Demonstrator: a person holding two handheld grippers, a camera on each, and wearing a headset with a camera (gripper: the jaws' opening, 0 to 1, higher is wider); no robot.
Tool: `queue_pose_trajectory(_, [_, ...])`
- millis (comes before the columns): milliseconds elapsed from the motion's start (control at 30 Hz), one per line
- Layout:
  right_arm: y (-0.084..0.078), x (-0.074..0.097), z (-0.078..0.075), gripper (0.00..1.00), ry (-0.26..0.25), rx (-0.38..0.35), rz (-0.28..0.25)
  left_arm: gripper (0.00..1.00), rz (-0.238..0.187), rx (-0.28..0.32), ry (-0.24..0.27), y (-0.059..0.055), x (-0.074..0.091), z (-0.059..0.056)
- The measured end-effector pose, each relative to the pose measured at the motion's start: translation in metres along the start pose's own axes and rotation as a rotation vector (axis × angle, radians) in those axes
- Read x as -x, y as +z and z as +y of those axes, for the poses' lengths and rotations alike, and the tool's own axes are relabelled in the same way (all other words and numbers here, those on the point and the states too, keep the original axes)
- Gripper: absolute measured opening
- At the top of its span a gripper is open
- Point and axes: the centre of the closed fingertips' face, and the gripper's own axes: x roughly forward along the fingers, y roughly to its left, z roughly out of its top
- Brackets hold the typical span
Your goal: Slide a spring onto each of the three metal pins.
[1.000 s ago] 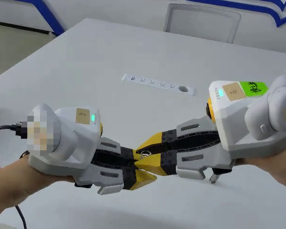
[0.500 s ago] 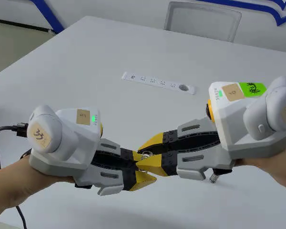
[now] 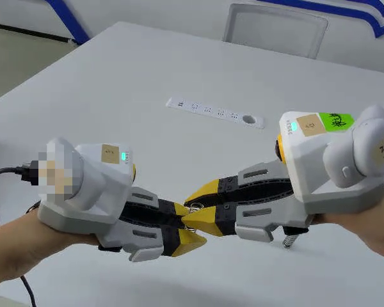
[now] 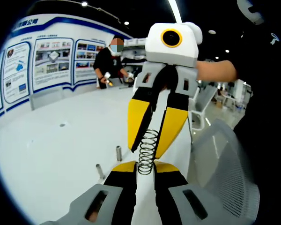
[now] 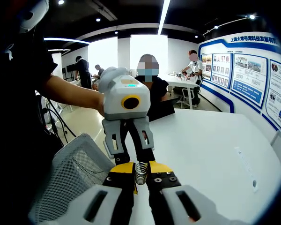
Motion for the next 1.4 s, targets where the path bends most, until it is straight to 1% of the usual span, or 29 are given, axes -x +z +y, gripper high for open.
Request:
queue_pose_trajectory(100, [0.002, 0.001, -0.003, 0.11, -0.007, -0.011, -0.012, 0.23, -0.002, 0.017, 0.008, -0.001, 0.003, 0.003])
queue_pose_trajectory(200, [0.001, 0.002, -0.007, 0.11, -0.019, -0.008, -0.006, 0.24, -0.018, 0.033, 0.010, 0.001, 0.005, 0.003])
queue_pose_trajectory(267, [0.001, 0.003, -0.012, 0.11, -0.034, -0.014, -0.010, 0.25, -0.014, 0.032, 0.021, -0.001, 0.006, 0.007])
queue_pose_trajectory(333, [0.002, 0.005, -0.018, 0.11, -0.051, -0.019, -0.019, 0.29, -0.016, 0.038, 0.030, -0.001, 0.008, 0.010])
queue_pose_trajectory(400, [0.002, 0.007, -0.027, 0.11, -0.076, -0.025, -0.019, 0.36, -0.025, 0.039, 0.045, 0.001, 0.009, 0.013])
queue_pose_trajectory(467, [0.000, 0.010, -0.036, 0.11, -0.090, -0.031, -0.015, 0.44, -0.027, 0.045, 0.047, 0.002, 0.011, 0.014])
queue_pose_trajectory(500, [-0.001, 0.012, -0.042, 0.11, -0.107, -0.038, -0.011, 0.48, -0.025, 0.046, 0.048, 0.002, 0.012, 0.014])
queue_pose_trajectory(567, [-0.005, 0.015, -0.052, 0.11, -0.128, -0.055, -0.003, 0.50, -0.015, 0.040, 0.055, 0.000, 0.014, 0.016])
queue_pose_trajectory(633, [-0.008, 0.019, -0.063, 0.11, -0.161, -0.072, -0.003, 0.51, -0.010, 0.046, 0.064, -0.003, 0.016, 0.018])
queue_pose_trajectory(700, [-0.010, 0.020, -0.070, 0.11, -0.178, -0.087, -0.001, 0.53, -0.011, 0.051, 0.070, -0.005, 0.017, 0.020])
queue_pose_trajectory(767, [-0.015, 0.020, -0.079, 0.11, -0.209, -0.095, 0.007, 0.54, -0.009, 0.056, 0.078, -0.007, 0.019, 0.022])
queue_pose_trajectory(867, [-0.021, 0.018, -0.088, 0.11, -0.233, -0.106, 0.013, 0.58, -0.017, 0.071, 0.082, -0.008, 0.020, 0.024])
queue_pose_trajectory(967, [-0.029, 0.012, -0.097, 0.11, -0.253, -0.120, 0.020, 0.62, -0.050, 0.104, 0.064, -0.004, 0.022, 0.023])
queue_pose_trajectory(1033, [-0.034, 0.008, -0.099, 0.11, -0.256, -0.136, 0.023, 0.66, -0.050, 0.107, 0.067, -0.005, 0.023, 0.024])
queue_pose_trajectory(1133, [-0.041, 0.002, -0.104, 0.11, -0.261, -0.158, 0.020, 0.69, -0.031, 0.108, 0.084, -0.010, 0.024, 0.030])
queue_pose_trajectory(1267, [-0.051, -0.004, -0.110, 0.11, -0.271, -0.172, 0.025, 0.75, -0.040, 0.117, 0.100, -0.011, 0.025, 0.034])
queue_pose_trajectory(1367, [-0.059, -0.008, -0.115, 0.11, -0.281, -0.200, 0.024, 0.81, -0.039, 0.119, 0.115, -0.012, 0.025, 0.038])
queue_pose_trajectory(1400, [-0.062, -0.010, -0.117, 0.11, -0.291, -0.222, 0.020, 0.82, -0.036, 0.120, 0.120, -0.014, 0.025, 0.039])
